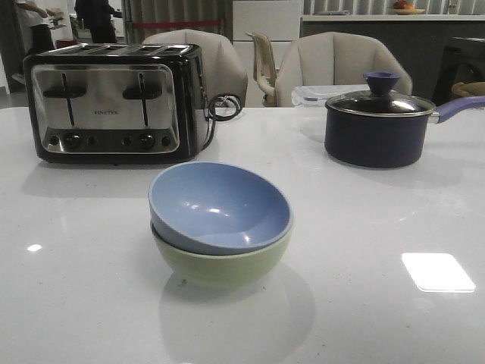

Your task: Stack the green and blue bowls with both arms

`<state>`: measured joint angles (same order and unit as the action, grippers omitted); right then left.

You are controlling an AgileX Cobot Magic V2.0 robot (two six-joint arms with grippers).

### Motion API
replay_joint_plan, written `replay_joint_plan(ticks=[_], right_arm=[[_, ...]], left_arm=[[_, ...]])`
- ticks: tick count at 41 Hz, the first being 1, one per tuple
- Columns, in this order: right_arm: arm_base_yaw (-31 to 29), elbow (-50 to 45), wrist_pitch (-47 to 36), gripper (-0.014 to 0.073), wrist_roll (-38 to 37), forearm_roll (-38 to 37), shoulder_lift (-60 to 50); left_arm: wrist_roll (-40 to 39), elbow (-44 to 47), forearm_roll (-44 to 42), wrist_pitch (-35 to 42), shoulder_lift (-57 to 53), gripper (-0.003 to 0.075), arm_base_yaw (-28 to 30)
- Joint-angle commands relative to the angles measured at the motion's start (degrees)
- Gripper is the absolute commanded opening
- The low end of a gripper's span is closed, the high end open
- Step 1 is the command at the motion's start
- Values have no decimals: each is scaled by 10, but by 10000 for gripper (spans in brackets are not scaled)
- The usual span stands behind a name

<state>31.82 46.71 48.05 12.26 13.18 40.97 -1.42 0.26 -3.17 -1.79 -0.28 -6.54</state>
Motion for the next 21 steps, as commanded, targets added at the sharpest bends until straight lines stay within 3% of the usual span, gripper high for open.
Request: replay_joint_plan(ticks=[1,21], right_arm=[[-1,15,-36,39,5,3,-1],[-1,15,-36,39,5,3,-1]], left_arm=[[1,4,4,55,-11,98,-3],[1,4,10,55,-11,98,-3]])
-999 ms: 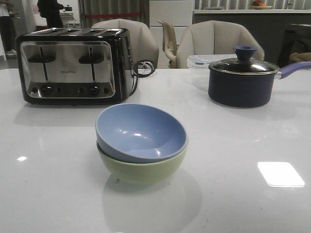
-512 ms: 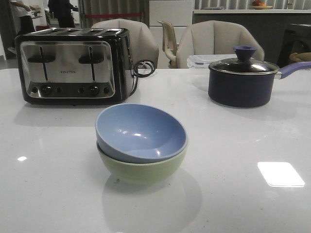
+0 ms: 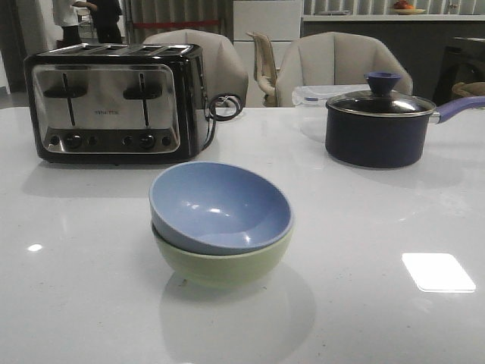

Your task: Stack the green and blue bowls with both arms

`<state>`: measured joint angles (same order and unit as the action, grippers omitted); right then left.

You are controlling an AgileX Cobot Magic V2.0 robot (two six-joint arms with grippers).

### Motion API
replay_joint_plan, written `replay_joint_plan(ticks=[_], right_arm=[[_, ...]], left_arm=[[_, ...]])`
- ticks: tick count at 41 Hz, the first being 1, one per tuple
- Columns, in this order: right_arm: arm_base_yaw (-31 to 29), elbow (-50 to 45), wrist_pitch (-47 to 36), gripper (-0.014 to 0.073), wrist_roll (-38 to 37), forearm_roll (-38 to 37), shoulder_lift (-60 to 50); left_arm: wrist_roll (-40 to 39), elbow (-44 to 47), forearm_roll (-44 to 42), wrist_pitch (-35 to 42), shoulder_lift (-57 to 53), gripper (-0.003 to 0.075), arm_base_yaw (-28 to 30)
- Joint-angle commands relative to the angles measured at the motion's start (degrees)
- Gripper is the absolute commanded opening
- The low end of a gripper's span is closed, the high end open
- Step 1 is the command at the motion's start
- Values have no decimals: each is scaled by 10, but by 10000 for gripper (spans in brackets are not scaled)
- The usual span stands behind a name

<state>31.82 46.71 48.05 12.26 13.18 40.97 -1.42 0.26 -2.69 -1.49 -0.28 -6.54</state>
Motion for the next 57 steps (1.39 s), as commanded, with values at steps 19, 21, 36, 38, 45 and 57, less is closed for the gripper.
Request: replay_joint_plan(ticks=[19,21,36,38,45,57], right_arm=[[-1,15,-36,39,5,3,-1],[-1,15,-36,39,5,3,-1],[-1,15,-36,39,5,3,-1],[-1,15,-36,39,5,3,-1],[-1,9,-43,39,5,4,-7],[-153,-173,-232,40,5,-43,-163]], left_arm=[[1,4,5,51,-10,98,10],[1,4,5,51,-10,98,10],[1,4,5,51,-10,98,10],[1,4,5,51,-10,98,10],[1,4,5,51,-10,98,10],[1,4,5,51,-10,98,10]])
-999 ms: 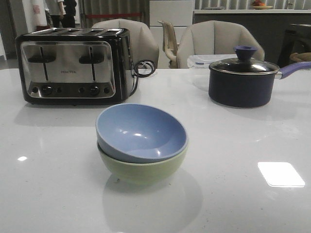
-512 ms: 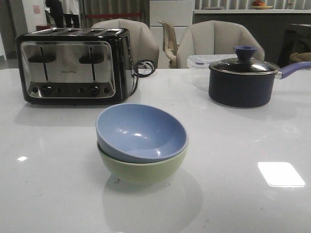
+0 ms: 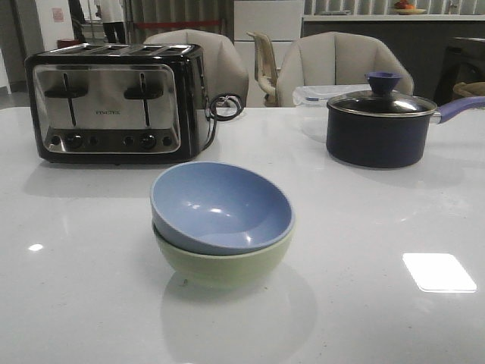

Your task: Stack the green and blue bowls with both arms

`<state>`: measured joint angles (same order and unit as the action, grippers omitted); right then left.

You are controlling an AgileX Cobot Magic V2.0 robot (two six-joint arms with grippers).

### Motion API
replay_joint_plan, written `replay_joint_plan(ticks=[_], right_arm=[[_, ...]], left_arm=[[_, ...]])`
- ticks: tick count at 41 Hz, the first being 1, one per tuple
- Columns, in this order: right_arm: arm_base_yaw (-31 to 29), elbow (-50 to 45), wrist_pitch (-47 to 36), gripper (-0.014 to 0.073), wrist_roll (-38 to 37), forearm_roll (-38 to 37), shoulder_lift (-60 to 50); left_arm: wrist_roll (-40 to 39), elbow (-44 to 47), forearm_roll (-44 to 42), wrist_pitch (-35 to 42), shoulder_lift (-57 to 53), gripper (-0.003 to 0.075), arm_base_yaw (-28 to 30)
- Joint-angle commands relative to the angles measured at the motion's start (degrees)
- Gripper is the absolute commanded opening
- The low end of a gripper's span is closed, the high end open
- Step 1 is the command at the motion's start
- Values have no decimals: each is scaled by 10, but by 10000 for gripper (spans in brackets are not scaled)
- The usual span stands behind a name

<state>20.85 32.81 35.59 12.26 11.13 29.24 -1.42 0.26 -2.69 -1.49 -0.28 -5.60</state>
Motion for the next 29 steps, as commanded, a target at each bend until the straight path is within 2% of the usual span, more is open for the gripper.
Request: replay_joint_plan(ticks=[1,5,13,21,29], right_arm=[[-62,-60,-128,40,5,-31,-62],[-122,-147,-225,40,5,-41,-147],[-204,-276,-339,40,5,-40,-263],[-228,-342,-380,40,4,-36,-310],[-228,-341,-375,40,4,-35,-309]], left_arm=[[1,4,5,51,-10,98,1],[1,4,5,51,-10,98,1],[1,4,5,51,-10,98,1],[1,4,5,51,-10,98,1],[1,4,5,51,-10,98,1]])
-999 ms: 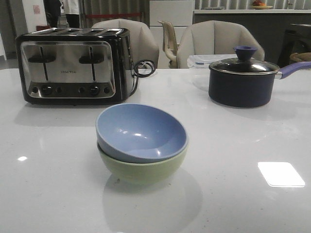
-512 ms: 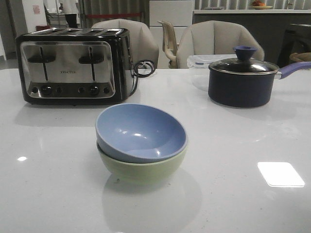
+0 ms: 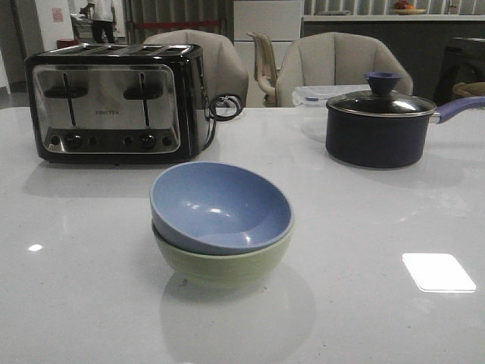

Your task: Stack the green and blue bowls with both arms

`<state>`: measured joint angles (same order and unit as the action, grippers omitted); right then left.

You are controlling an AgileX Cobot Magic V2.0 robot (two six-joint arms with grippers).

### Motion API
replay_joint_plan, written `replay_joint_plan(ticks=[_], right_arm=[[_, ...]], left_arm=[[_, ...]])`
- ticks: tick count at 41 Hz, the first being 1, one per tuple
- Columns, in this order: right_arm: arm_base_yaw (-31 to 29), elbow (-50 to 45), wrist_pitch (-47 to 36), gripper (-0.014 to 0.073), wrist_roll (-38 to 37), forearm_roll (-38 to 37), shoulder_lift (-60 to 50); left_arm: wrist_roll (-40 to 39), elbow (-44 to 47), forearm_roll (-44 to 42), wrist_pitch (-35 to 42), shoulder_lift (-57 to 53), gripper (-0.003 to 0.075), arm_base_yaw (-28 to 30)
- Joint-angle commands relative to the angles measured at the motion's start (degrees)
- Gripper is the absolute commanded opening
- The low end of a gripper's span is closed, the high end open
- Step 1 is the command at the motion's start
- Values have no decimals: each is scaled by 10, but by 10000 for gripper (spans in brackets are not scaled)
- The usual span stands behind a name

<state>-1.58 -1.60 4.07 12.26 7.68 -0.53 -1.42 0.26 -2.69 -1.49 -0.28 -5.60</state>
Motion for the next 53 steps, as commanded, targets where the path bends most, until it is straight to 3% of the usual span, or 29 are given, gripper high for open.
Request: replay_joint_plan(ticks=[1,6,15,53], right_arm=[[-3,3,-59,40,4,-1,-12],[-3,3,-72,40,-7,-1,-12],[-10,3,-106,40,-123,-64,-12],[18,3,-74,40,-126,-67,-12]], left_arm=[[1,4,5,51,-10,98,1],[1,4,5,51,-10,98,1],[1,4,5,51,-10,98,1],[1,4,5,51,-10,98,1]])
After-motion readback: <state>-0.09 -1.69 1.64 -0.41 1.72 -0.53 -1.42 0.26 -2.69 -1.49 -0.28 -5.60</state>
